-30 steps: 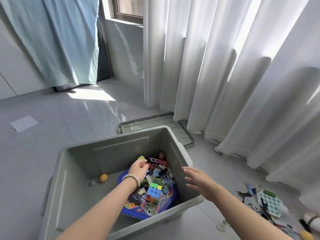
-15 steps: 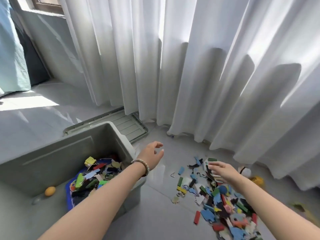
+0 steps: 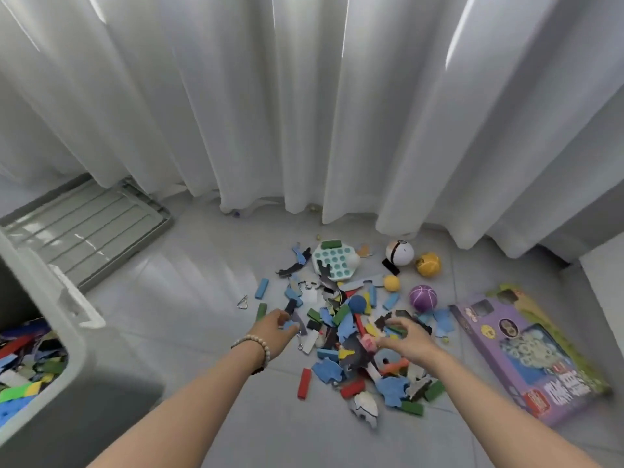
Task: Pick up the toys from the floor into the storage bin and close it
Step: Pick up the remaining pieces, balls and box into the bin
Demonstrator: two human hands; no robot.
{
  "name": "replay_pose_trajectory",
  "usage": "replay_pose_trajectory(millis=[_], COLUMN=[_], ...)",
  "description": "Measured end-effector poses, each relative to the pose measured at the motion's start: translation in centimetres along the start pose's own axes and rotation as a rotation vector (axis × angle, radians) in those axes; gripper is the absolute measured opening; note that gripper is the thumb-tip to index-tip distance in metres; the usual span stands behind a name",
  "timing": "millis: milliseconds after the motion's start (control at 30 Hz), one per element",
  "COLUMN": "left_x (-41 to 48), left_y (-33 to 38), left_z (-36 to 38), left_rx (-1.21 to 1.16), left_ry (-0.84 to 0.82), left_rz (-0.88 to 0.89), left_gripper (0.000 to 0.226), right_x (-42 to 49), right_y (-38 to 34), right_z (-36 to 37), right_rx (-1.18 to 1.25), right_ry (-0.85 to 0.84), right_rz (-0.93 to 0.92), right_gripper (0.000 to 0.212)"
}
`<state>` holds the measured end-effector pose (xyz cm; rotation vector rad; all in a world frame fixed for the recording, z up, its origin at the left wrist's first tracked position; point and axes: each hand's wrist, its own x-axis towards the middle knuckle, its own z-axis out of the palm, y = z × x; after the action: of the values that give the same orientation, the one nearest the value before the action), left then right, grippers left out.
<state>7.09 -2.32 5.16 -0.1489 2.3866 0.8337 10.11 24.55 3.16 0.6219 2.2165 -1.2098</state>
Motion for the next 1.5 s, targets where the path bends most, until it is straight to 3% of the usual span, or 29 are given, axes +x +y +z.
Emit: replay_pose_trajectory(millis=[233,367,533,667,900,1067,1233,1367,1500], left_x=[2.3,3.3,4.8,5.7,6.1,6.3,5.9,5.8,5.9], left_y=[0.7,0.5,0.7,1.1,1.6,1.6,2.0,2.6,2.9], left_z=[10.4,12.9,13.9,14.2,15.2,15.4,15.3,15.5,15.4], left_rx=[-0.066,-0.028,-0.051,-0.067,-0.143,-0.331,-0.543,-0.679,-0.68], left_ry=[-0.157,-0.089,0.024,0.097,0.025,-0.044,-0.142,-0.176,-0.122], left_rz=[0.016,0.051,0.113,0.128,0.074,0.027,-0.048,-0.084,-0.071], left_gripper=[0.057,0.06,0.056,0.049,0.055,0.041,0.032,0.021,0.02], right_x=[2.7,3.8,5.0,5.5,5.8,5.8,5.7,5.1,5.0], right_y=[5.9,7.8,8.9,9.2,8.0,7.8,8.2,7.7,7.4], right_z=[-0.3,-0.4,0.7,1.4,2.4,3.4,3.6,4.5,5.1], right_rx=[-0.183,-0.339,-0.397,-0.225,0.139,0.279,0.564,0.737,0.75], right_ry=[-0.039,-0.085,-0.001,0.037,0.056,0.048,-0.005,-0.078,-0.017], right_rz=[-0.068,-0.109,-0.17,-0.149,-0.046,0.0,0.055,0.07,0.072], right_gripper=[0.066,0.074,0.059,0.053,0.059,0.049,0.022,0.024,0.026])
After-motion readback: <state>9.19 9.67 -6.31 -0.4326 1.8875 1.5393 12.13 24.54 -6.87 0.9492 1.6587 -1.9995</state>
